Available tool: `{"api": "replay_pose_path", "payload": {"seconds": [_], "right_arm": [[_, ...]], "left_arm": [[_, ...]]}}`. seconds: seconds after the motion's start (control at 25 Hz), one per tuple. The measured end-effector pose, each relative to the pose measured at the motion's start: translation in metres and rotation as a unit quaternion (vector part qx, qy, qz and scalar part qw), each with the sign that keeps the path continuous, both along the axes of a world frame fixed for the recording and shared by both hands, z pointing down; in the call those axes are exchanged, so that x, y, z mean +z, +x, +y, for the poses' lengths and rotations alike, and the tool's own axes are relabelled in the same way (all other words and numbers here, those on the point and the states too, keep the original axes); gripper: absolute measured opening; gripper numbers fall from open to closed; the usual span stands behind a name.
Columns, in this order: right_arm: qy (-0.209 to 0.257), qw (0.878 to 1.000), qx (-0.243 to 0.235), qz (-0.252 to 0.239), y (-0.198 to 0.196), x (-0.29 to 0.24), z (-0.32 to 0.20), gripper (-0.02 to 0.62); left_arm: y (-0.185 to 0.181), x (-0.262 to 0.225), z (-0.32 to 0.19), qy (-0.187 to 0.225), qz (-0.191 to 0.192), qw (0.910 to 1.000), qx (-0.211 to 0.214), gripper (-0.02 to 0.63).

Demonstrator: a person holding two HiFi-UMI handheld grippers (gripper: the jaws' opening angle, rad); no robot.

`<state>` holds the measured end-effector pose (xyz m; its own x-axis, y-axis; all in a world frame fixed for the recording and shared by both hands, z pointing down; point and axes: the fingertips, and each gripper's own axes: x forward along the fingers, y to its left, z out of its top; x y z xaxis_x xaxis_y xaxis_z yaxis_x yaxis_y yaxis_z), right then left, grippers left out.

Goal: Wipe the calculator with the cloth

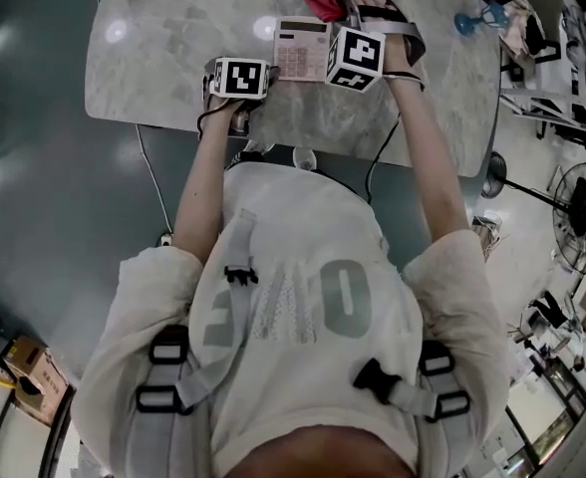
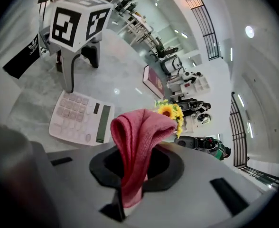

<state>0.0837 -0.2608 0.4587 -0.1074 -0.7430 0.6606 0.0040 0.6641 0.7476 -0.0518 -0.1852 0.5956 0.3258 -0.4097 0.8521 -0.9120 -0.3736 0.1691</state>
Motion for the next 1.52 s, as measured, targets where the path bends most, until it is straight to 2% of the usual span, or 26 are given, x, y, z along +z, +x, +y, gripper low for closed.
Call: {"api": "replay_pose_path", "payload": {"seconds": [0.24,0.52,1.04,1.52], "right_arm": [[-0.053,0.998,0.025,0.028,0.005,0.047,0.004,0.061],[-0.090,0.994,0.023,0.066,0.002,0.088,0.010,0.061],[-0.071,0.994,0.028,0.079,0.004,0.099,0.014,0.060],[-0.126,0.989,0.018,0.079,-0.001,0.119,0.050,0.058]], "left_arm": [[0.004,-0.006,0.001,-0.001,0.004,1.0000,0.002,0.523],[0.001,-0.001,0.001,-0.007,0.005,0.9999,0.005,0.523],[0.003,0.001,-0.002,-0.013,0.002,0.9999,0.004,0.523],[0.000,0.002,-0.003,-0.012,-0.001,0.9999,0.002,0.523]]}}
